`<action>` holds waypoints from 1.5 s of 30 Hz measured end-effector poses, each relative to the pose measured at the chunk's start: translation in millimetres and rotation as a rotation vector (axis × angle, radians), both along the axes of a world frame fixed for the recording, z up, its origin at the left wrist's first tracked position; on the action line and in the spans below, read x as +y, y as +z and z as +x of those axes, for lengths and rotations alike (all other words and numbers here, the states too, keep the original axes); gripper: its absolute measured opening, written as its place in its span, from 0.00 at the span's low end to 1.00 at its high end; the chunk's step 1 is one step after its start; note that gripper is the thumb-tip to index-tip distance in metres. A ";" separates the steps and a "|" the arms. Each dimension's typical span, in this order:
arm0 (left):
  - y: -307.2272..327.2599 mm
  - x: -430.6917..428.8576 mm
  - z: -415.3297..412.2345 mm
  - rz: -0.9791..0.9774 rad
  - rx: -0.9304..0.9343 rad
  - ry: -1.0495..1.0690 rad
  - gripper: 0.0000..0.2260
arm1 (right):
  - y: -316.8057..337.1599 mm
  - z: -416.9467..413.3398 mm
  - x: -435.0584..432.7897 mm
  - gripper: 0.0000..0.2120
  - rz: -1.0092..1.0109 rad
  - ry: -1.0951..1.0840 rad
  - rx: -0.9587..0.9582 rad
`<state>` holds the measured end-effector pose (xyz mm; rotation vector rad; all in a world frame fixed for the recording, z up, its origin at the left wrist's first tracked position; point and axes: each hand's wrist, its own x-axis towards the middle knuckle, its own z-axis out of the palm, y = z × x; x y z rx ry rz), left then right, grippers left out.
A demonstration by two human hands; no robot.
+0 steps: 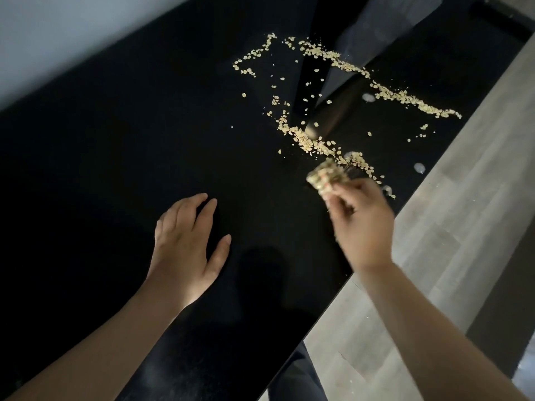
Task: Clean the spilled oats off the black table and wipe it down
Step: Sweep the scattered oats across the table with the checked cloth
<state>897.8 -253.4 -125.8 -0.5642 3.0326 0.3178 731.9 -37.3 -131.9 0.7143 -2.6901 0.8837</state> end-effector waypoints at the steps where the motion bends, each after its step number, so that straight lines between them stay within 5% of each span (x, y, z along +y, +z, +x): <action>1: -0.3 1.2 0.0 -0.017 -0.014 -0.004 0.30 | 0.8 -13.7 6.1 0.08 0.008 -0.042 -0.009; 9: -0.5 3.7 0.0 -0.026 -0.030 0.003 0.31 | 32.8 32.0 16.1 0.09 -0.134 0.040 -0.078; 15: 1.9 6.4 0.3 -0.033 -0.049 0.006 0.31 | -1.5 96.1 25.6 0.10 -0.096 0.131 -0.114; 25: 7.3 9.9 -2.9 -0.057 -0.081 0.029 0.31 | 2.2 2.3 51.7 0.09 -0.064 -0.129 -0.021; 34: 5.8 6.8 -4.3 -0.037 -0.061 0.046 0.31 | 19.5 29.4 -41.0 0.07 -0.184 0.154 -0.051; 45: 10.5 -6.6 -19.7 0.034 0.001 0.073 0.25 | -4.6 -46.3 -50.7 0.06 -0.030 0.060 0.046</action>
